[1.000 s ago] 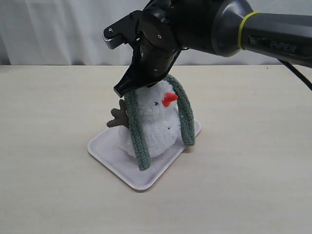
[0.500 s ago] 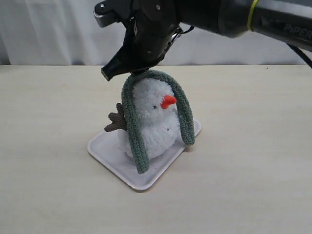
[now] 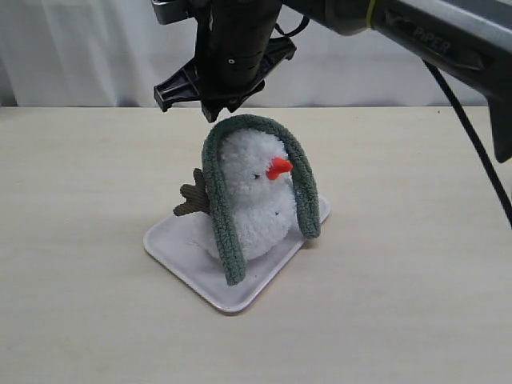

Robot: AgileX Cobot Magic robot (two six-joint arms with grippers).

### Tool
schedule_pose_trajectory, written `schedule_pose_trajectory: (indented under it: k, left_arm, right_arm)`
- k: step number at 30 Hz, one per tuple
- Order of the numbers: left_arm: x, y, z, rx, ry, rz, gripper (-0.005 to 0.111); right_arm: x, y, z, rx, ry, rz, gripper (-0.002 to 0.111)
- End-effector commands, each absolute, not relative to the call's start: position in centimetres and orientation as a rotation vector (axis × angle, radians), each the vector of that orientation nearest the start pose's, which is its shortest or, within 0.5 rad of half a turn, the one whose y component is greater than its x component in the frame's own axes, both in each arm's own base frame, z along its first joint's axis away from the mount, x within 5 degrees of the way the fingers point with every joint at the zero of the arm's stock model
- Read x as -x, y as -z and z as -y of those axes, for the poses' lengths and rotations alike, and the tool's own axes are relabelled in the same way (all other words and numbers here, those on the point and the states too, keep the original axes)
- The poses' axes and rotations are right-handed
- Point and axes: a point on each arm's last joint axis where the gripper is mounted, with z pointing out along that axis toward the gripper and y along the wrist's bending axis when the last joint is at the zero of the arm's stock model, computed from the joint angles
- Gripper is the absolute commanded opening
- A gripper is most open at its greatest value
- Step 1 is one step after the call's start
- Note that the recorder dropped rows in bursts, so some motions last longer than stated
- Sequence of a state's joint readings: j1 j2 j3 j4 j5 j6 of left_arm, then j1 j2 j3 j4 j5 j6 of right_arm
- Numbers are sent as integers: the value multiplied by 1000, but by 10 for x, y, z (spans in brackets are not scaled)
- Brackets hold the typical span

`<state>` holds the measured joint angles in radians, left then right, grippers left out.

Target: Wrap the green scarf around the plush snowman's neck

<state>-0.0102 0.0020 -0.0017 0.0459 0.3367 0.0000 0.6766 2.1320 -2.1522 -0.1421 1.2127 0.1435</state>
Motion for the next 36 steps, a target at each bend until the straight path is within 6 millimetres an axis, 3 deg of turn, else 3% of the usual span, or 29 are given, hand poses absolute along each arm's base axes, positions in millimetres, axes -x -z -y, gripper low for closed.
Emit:
schedule_pose_trajectory:
  k: [1,6,12,20,24,27,30,36]
  left_arm:
    - [-54,-184,-1,-37,-32,-1807,0]
    - [-54,-184,-1,-37,-33,-1806,0]
    - [-54,-184,-1,-37,-33,-1806,0]
    - [-54,-184,-1,-37,-33,-1806,0]
    - [-54,-184,-1,-37,-33,-1806,0]
    - [-54,-184,-1,-37,-33,-1806,0]
    - [-54,-184,-1,-37,-33,-1806,0]
    - [-54,-184,-1,-37,-33,-1806,0]
  right_arm:
    - [-372,-306,-286,706,-95,-2588,32]
    - [-369,-291,-283,702,-72,-2646,32]
    - [-380,-273,-282,717,67,-2620,32]
    - [-381,-232,-297,974,-12,-2674,32]
    - [-380,-234,-296,1097,5,-2644,37]
    - [-379,-236,-296,1133,9,-2624,50]
    - [-379,-238,-295,1133,20,-2618,52]
    - [-374,-262,-290,1110,2,-2573,52]
